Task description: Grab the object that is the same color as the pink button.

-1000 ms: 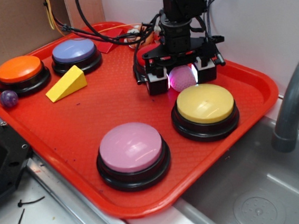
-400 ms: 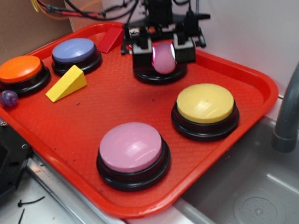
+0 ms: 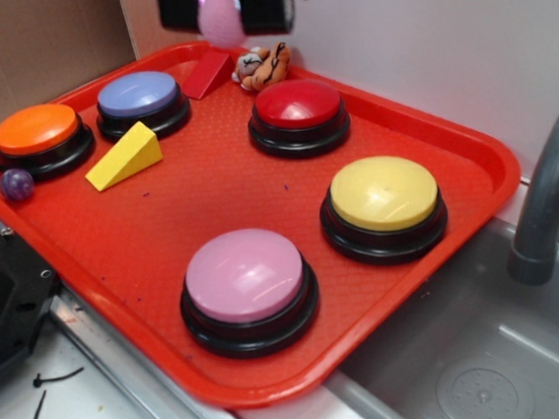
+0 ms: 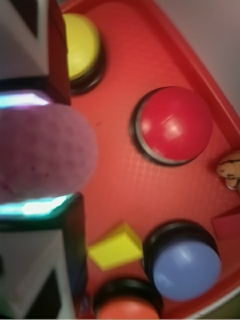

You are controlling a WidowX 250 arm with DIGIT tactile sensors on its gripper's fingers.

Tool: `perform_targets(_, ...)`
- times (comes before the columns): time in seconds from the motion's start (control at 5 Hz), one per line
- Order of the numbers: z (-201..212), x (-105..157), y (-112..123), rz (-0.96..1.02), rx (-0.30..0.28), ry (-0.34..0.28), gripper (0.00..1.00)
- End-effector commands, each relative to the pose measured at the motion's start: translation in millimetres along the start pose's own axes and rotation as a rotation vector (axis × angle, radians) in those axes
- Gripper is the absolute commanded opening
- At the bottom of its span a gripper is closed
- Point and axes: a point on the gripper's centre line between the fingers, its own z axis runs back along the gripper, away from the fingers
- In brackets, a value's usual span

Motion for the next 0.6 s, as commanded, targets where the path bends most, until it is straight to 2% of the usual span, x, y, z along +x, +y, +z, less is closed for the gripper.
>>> perform_targets(0.0, 47, -20, 40, -0.187, 0.050, -0.083, 0.00)
perform_targets(0.2, 43, -33, 49, -0.238, 0.042, -0.075, 0.00)
perform_targets(0.4, 34, -33, 50, -0.267, 0.055, -0.047, 0.00)
